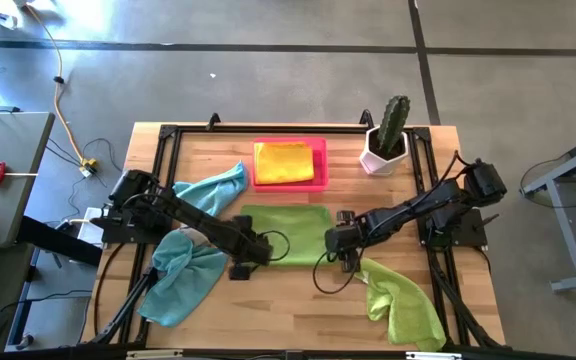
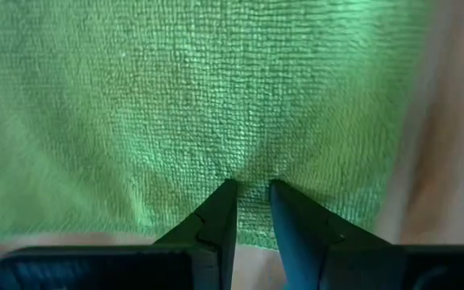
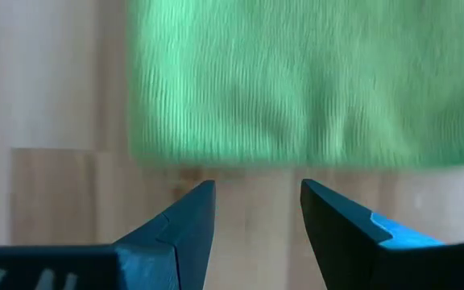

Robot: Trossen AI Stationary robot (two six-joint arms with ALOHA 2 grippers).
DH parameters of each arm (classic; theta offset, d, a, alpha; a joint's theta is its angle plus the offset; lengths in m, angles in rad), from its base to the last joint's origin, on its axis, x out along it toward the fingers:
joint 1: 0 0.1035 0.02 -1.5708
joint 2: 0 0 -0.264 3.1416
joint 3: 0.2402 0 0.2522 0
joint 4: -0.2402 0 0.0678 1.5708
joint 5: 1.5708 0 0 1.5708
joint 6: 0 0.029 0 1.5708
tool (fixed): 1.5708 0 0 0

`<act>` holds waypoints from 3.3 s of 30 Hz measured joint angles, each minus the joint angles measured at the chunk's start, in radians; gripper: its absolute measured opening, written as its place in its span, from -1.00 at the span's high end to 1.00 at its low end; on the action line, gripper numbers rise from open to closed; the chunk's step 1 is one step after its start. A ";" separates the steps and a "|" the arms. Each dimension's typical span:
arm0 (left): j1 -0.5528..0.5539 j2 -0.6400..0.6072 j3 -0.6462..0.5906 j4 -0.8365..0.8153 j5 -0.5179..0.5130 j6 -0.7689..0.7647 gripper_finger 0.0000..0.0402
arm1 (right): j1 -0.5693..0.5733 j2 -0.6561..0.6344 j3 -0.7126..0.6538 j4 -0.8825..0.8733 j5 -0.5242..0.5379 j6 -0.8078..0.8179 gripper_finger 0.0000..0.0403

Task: Fold microfiber towels
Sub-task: Fold the green microfiber cloth

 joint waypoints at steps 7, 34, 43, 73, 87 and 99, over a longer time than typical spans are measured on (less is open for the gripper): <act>0.020 0.007 -0.005 -0.151 -0.313 0.137 0.66 | 0.043 0.000 0.000 0.119 0.086 -0.133 0.12; -0.112 -0.052 0.080 0.391 -0.133 -0.075 0.66 | -0.244 0.028 -0.007 0.214 0.075 -0.496 0.12; -0.155 -0.052 0.080 0.403 -0.136 -0.121 0.66 | -0.226 0.145 0.000 0.310 0.054 -0.413 0.12; -0.309 -0.023 0.080 0.596 -0.063 -0.011 0.56 | 0.274 0.101 0.102 0.203 0.135 -0.224 0.12; -0.336 0.006 0.080 0.605 -0.107 -0.103 0.06 | 0.187 0.227 0.104 0.406 0.057 -0.236 0.12; -0.365 0.006 0.080 0.521 -0.107 -0.179 0.05 | 0.110 0.332 0.207 0.620 0.027 -0.235 0.12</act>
